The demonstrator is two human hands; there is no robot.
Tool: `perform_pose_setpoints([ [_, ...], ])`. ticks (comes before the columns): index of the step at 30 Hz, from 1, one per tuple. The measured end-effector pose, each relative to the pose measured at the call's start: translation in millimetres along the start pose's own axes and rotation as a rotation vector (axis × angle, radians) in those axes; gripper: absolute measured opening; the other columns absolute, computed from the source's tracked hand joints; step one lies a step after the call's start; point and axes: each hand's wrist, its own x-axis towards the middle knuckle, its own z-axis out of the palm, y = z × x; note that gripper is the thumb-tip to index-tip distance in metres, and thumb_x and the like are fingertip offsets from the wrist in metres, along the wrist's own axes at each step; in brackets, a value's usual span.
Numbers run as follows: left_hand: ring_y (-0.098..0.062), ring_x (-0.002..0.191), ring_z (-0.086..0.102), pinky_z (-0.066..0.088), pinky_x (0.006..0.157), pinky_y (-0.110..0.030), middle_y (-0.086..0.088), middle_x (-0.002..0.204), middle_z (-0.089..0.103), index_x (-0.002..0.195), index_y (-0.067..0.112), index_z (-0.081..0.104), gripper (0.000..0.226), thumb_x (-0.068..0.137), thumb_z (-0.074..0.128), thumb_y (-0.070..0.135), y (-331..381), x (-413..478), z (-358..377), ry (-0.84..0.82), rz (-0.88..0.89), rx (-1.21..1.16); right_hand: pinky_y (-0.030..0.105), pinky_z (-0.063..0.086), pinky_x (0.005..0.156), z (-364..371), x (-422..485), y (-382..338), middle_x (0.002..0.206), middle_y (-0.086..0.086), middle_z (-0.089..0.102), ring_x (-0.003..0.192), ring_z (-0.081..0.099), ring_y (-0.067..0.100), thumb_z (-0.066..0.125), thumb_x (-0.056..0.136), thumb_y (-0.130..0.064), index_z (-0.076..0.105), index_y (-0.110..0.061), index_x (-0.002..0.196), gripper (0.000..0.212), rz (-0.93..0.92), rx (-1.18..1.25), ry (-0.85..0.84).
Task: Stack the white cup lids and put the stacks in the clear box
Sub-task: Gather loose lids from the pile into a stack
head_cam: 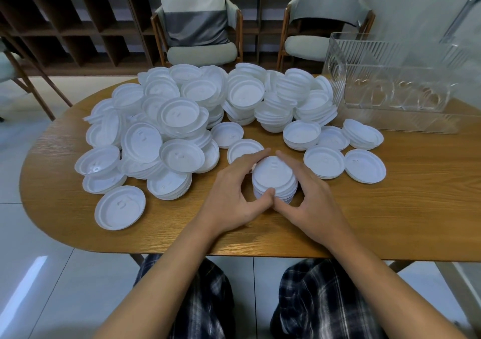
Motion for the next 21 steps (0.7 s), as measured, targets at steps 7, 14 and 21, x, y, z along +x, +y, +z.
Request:
perform_pose_setpoints([
  [7, -0.009, 0.106, 0.062, 0.053, 0.088, -0.023, 0.008, 0.119, 0.061, 0.132, 0.018, 0.068, 0.071, 0.074, 0.091, 0.051, -0.2, 4.1, 3.8, 0.063, -0.021, 0.058, 0.010, 0.033, 0.111, 2.6, 1.2, 2.0, 0.151, -0.015, 0.049, 0.141, 0.042, -0.003, 0.086, 0.082, -0.040, 0.034, -0.028, 0.161, 0.095, 0.039, 0.007, 0.013],
  [14, -0.008, 0.102, 0.058, 0.042, 0.084, -0.012, 0.012, 0.111, 0.057, 0.119, 0.020, 0.069, 0.064, 0.069, 0.094, 0.051, 0.0, 4.9, 4.7, 0.062, -0.030, 0.073, 0.011, 0.034, 0.111, 4.0, 0.0, 7.1, 0.149, -0.004, 0.053, 0.139, 0.047, 0.006, 0.082, 0.082, -0.049, 0.037, -0.022, 0.162, 0.095, 0.003, -0.094, 0.001],
  [21, -0.002, 0.101, 0.058, 0.043, 0.088, -0.014, 0.012, 0.109, 0.059, 0.120, 0.019, 0.073, 0.060, 0.077, 0.083, 0.059, -3.9, 3.7, 2.4, 0.056, -0.027, 0.062, 0.009, 0.031, 0.112, 4.3, -1.1, 4.2, 0.151, -0.008, 0.051, 0.141, 0.043, 0.001, 0.082, 0.082, -0.055, 0.032, -0.025, 0.163, 0.100, 0.021, -0.089, -0.003],
])
